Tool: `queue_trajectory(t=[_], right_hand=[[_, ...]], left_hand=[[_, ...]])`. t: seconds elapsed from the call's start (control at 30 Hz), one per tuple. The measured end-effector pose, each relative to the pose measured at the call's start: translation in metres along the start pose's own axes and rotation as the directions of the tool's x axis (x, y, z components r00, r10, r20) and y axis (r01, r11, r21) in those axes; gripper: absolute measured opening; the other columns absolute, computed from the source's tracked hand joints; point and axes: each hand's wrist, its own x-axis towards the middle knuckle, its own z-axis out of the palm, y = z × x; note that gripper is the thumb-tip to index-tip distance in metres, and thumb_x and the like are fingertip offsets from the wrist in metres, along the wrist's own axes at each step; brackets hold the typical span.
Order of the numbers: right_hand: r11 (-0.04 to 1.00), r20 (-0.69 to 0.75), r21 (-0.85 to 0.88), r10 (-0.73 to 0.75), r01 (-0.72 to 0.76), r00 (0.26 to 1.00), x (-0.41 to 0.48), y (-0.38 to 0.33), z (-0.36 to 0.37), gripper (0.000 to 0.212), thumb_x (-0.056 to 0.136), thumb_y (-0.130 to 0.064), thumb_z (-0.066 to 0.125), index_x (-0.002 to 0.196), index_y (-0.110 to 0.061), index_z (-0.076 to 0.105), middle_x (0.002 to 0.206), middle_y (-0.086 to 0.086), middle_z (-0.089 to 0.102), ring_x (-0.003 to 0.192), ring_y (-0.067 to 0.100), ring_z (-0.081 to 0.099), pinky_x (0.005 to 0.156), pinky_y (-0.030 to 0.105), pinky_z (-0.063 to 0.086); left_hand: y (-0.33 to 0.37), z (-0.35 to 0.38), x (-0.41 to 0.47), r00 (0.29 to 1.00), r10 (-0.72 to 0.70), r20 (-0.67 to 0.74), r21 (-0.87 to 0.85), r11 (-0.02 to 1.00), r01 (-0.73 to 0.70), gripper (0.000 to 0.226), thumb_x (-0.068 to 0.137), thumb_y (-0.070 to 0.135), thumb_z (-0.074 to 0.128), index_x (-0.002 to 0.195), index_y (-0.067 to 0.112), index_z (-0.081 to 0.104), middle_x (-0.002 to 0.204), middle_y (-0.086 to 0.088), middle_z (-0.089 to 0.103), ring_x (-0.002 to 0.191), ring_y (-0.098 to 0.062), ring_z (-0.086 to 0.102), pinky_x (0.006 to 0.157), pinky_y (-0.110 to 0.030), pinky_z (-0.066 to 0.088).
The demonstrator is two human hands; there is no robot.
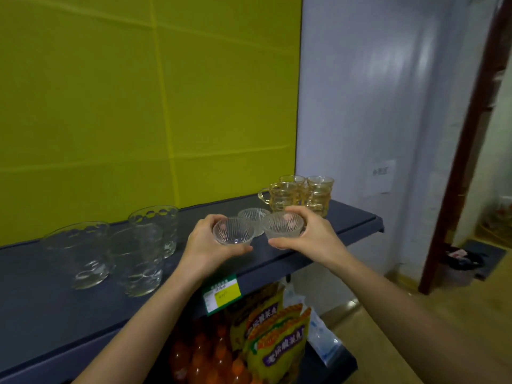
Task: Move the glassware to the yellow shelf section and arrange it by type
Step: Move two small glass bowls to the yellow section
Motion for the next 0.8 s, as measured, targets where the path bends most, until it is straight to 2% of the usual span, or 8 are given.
queue_trajectory(t=[0.27,0.37,0.5,0.67,0.8], right_hand=[[0.995,0.2,0.034,-0.1,0.095,0.975,0.045,0.031,0.009,0.078,0.057,-0.04,0.084,0.125,-0.023,0.051,0.127,-0.004,0.056,0.118,0.014,0.05,0.1,0.034,0.042],[0.989,0.22,0.019,-0.15,0.149,0.964,0.054,0.038,0.013,0.076,0.057,-0.041,0.083,0.124,-0.024,0.051,0.127,-0.005,0.053,0.12,0.014,0.047,0.099,0.03,0.039],[0.979,0.286,0.004,-0.198,0.206,0.937,0.063,0.043,0.015,0.077,0.059,-0.042,0.082,0.127,-0.023,0.049,0.124,-0.004,0.048,0.119,0.016,0.045,0.095,0.027,0.036],[0.969,0.332,0.001,-0.234,0.247,0.914,0.069,0.048,0.016,0.079,0.064,-0.045,0.077,0.131,-0.02,0.045,0.128,-0.002,0.047,0.121,0.013,0.043,0.091,0.021,0.031],[0.951,0.362,-0.022,-0.279,0.307,0.889,0.071,0.05,0.009,0.086,0.063,-0.054,0.074,0.134,-0.019,0.039,0.133,-0.003,0.045,0.124,0.012,0.044,0.1,0.027,0.035]], left_hand=[[-0.006,0.02,0.013,0.986,-0.131,-0.106,0.136,0.98,0.145,0.076,0.049,0.029,0.088,0.114,0.012,0.052,0.115,-0.008,0.058,0.109,-0.023,0.054,0.095,-0.036,0.043],[-0.004,0.024,0.016,0.974,-0.168,-0.149,0.139,0.972,0.189,0.078,0.049,0.031,0.087,0.115,0.012,0.052,0.117,-0.007,0.058,0.111,-0.023,0.053,0.096,-0.036,0.042],[0.0,0.027,0.016,0.96,-0.21,-0.183,0.147,0.96,0.238,0.078,0.054,0.028,0.086,0.121,0.011,0.049,0.12,-0.005,0.057,0.107,-0.016,0.052,0.091,-0.026,0.04],[0.003,0.03,0.015,0.939,-0.256,-0.231,0.178,0.937,0.3,0.084,0.055,0.034,0.085,0.127,0.012,0.047,0.125,-0.008,0.058,0.109,-0.022,0.056,0.096,-0.036,0.045],[0.009,0.034,0.014,0.939,-0.247,-0.238,0.252,0.919,0.305,0.089,0.06,0.035,0.082,0.133,0.011,0.039,0.134,-0.008,0.05,0.117,-0.024,0.05,0.097,-0.034,0.042]])
